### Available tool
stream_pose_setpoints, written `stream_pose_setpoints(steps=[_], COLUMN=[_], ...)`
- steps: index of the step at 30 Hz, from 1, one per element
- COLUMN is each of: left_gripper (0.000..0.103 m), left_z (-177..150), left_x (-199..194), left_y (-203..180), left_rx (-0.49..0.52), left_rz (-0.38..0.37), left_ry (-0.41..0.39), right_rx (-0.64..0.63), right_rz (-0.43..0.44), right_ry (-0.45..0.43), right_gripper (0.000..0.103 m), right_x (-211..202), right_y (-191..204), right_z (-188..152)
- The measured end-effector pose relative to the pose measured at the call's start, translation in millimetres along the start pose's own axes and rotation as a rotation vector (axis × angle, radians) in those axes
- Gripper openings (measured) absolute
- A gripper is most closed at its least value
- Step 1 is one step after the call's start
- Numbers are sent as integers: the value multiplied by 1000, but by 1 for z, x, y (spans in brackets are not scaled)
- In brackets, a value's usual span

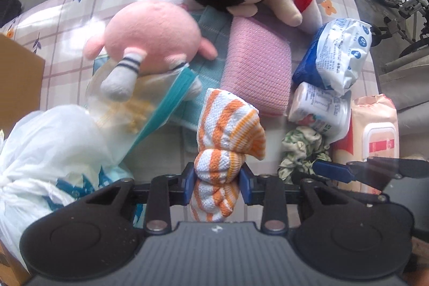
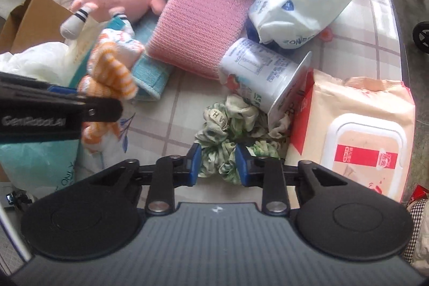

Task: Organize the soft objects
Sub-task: 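Grasp the green scrunchie with the right gripper while the left holds the cloth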

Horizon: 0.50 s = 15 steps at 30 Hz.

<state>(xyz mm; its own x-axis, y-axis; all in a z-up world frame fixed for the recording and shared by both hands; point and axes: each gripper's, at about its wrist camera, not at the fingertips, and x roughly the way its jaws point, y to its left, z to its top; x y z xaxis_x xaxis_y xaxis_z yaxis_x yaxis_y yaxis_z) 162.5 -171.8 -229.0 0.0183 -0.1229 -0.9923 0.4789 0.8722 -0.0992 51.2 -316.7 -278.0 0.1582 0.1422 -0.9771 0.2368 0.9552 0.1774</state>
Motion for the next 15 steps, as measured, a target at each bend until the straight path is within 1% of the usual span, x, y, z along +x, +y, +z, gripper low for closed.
stream_pose_setpoints(steps=[1,4,7,10,11,12,13,15], left_gripper=[34,34,35,35,35,35,35,35], left_z=[-3,-14,-23,-29,-30,-31,-33,-36], left_x=[1,3,6,7,9,9,10,12], left_y=[4,15,22,27,28,30,31,33], left_rx=[-14,-50,-72,-77,-79,-80,-83,-85], left_rz=[3,5,1,-4,-5,-5,-5,-8], left_ry=[7,32,52,57,61,65,70,75], right_rx=[7,14,7,-31,-32,-26,-11,14], right_rz=[-20,-11,58,94,102,107,103,71], right_ry=[18,43,68,82,83,83,77,38], right_gripper=[19,18,16,16,19,19,22,34], right_x=[7,16,18,15,12,8,2,-10], right_y=[1,4,12,23,25,26,25,19], right_z=[0,-4,-7,-15,-17,-19,-21,-22])
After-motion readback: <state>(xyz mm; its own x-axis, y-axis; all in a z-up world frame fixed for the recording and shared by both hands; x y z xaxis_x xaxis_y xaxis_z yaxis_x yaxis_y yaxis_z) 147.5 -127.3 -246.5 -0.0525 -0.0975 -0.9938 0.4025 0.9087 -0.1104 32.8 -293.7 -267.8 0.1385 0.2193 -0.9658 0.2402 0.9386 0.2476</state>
